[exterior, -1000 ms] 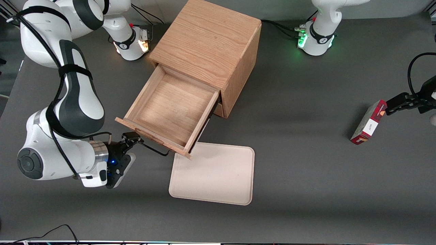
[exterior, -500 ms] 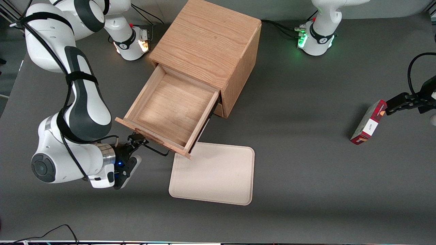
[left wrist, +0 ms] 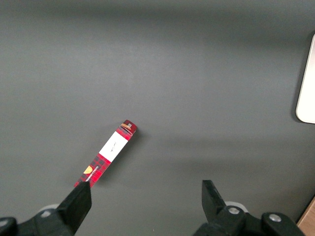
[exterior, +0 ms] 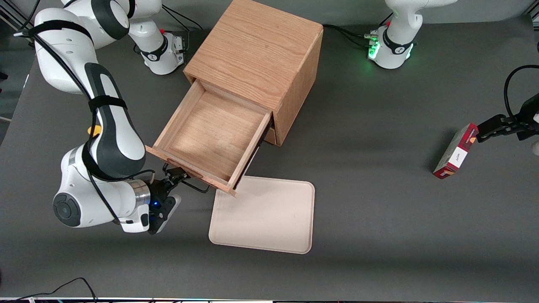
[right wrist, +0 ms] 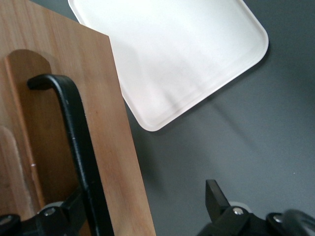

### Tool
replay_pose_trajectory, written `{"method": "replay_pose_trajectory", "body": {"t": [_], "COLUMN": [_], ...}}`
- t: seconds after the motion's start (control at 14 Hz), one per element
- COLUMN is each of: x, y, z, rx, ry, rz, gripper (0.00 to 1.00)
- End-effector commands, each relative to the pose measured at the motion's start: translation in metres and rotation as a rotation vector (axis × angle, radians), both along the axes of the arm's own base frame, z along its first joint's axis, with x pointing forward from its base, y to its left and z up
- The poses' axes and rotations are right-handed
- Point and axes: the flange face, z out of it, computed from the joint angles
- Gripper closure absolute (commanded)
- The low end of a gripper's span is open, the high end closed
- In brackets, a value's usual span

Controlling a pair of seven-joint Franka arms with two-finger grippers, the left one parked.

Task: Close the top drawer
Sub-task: 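Press the right gripper against the drawer front beside the black handle, then push the drawer into the wooden cabinet with the right gripper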

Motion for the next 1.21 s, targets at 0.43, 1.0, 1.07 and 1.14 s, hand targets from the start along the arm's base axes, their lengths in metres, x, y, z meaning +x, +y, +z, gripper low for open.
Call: {"method": "replay_pose_trajectory", "body": {"t": [0.43,1.0,1.07,1.14], "x": [-0.032,-0.079,-0.085,-0.092], "y": [0.006,0.019,0.023,0.023], "z": [0.024,0.018,0.018,0.019], "rx": [0.037,0.05,0.066,0.068], "ry": [0.052,0.048,0.059,0.06], "rz": [-0.075,-0.136,-0.14,-0.146], "gripper": [0.0,0.0,0.0,0.0]}}
